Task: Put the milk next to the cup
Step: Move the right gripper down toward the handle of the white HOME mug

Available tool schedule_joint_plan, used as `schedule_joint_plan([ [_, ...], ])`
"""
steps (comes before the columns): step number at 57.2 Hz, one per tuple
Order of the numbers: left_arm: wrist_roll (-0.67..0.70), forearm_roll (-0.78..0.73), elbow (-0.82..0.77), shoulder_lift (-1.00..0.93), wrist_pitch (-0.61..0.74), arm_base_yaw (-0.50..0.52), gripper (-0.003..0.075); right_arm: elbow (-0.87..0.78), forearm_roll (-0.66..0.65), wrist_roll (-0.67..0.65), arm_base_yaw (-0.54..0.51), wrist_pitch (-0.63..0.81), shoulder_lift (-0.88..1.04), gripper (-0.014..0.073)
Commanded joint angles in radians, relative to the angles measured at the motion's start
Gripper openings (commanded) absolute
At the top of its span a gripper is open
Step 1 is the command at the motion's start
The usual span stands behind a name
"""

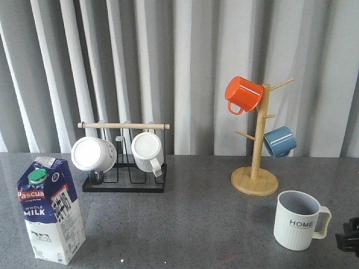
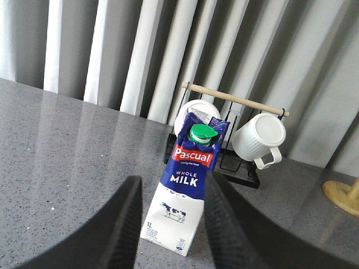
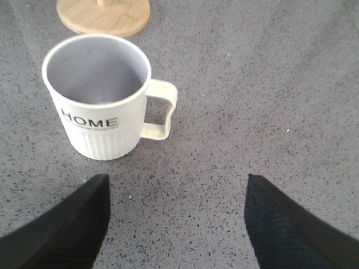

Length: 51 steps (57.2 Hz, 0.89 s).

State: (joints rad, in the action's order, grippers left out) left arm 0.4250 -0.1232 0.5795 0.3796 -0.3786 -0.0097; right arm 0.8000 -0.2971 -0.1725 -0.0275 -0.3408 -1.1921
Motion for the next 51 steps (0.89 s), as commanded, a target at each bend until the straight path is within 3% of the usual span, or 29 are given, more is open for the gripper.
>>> schedule_joint_plan([
  [1,-0.003,0.006,0.034,0.015,0.07,-0.001,0.0273,-0.04,-0.007,0.0,-0.033,0.182,0.014,0.0483],
  [12,-0.002,0.006,0.034,0.015,0.069,-0.001,0.0272,-0.138,-0.013,-0.005,-0.087,0.427,0.01,0.0442],
  [41,-0.002,0.006,0.034,0.015,0.069,-0.001,0.0272,-0.139,-0.042,0.059,-0.095,0.61,-0.213,0.0427],
  [51,-0.002,0.006,0.034,0.015,0.069,-0.001,0.0272,-0.139,-0.039,0.06,-0.107,0.65,-0.238,0.0469],
])
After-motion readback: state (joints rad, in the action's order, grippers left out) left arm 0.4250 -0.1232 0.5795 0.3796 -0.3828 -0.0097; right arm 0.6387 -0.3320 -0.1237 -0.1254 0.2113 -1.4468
